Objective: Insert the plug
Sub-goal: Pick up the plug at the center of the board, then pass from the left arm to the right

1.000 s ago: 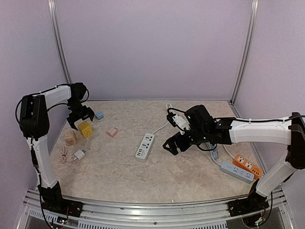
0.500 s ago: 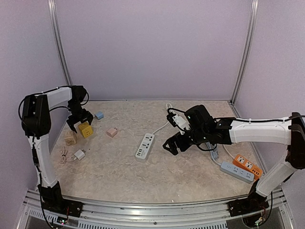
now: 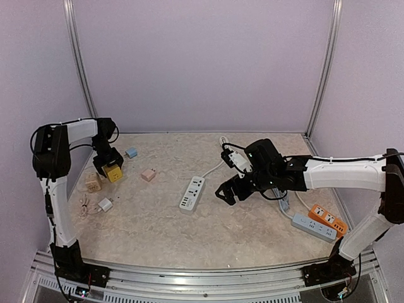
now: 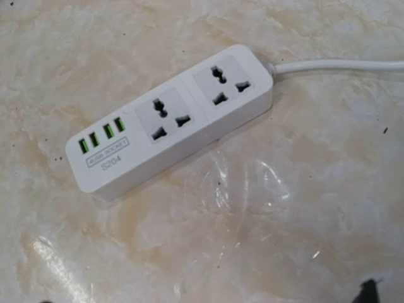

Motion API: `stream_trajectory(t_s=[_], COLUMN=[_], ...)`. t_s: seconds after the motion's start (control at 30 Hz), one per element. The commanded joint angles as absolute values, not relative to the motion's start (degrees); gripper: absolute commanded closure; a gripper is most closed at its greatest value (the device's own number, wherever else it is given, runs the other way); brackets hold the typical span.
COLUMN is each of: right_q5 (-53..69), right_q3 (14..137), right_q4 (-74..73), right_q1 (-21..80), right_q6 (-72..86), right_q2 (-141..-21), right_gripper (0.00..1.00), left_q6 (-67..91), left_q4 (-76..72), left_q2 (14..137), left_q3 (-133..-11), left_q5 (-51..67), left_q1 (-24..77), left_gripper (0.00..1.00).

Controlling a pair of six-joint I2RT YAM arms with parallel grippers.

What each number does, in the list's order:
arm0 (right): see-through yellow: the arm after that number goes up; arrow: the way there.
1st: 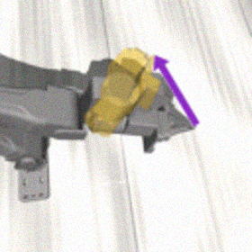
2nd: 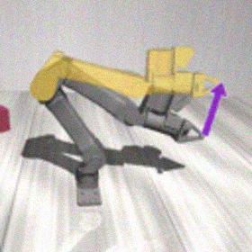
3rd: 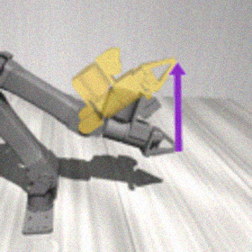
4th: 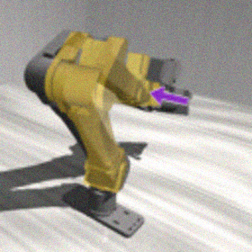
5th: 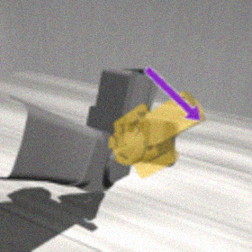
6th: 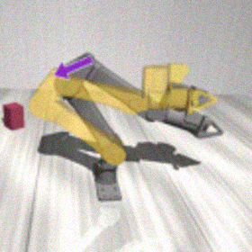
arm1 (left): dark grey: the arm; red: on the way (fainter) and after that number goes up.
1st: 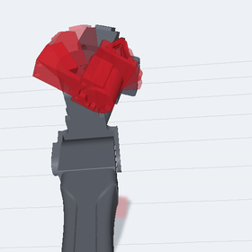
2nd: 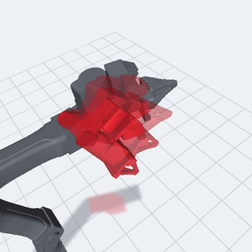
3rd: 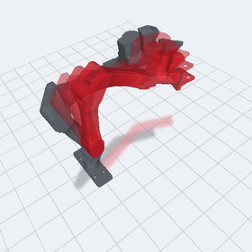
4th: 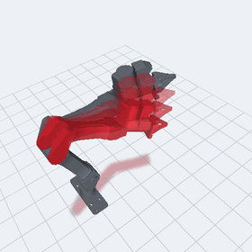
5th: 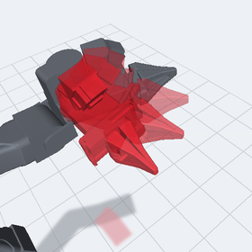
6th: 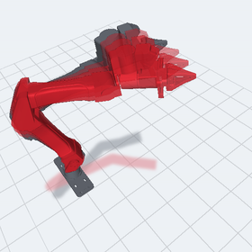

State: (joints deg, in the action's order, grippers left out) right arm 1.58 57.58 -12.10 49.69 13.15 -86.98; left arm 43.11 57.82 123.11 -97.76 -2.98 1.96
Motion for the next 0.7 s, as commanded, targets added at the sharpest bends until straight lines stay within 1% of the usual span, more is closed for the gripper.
stream_trajectory(t_s=[0.0,0.17,0.2,0.33,0.47,0.67], right_q5=[2.5,2.3,2.4,2.8,3.6,8.7], right_q3=[58.2,58.0,57.9,57.0,56.3,53.3], right_q4=[-12.1,-11.8,-11.7,-10.5,-9.4,-4.1], right_q1=[49.2,49.2,49.2,49.2,49.2,49.2], right_q6=[14.1,14.1,14.1,14.3,14.7,14.4], right_q2=[-87.1,-87.4,-87.5,-87.4,-87.0,-83.9], right_gripper=[0.00,0.00,0.00,0.00,0.00,0.00], left_q6=[40.2,37.8,37.5,36.9,35.3,28.8], left_q4=[54.2,50.0,49.1,44.0,35.5,17.0], left_q2=[122.9,118.9,118.0,112.9,101.9,86.6], left_q3=[-96.2,-93.5,-92.9,-88.4,-80.6,-67.5], left_q5=[-1.8,-0.4,1.4,5.6,10.4,22.7], left_q1=[2.0,3.0,3.2,5.0,8.3,14.5], left_gripper=[0.33,0.61,0.67,0.78,0.79,0.78])
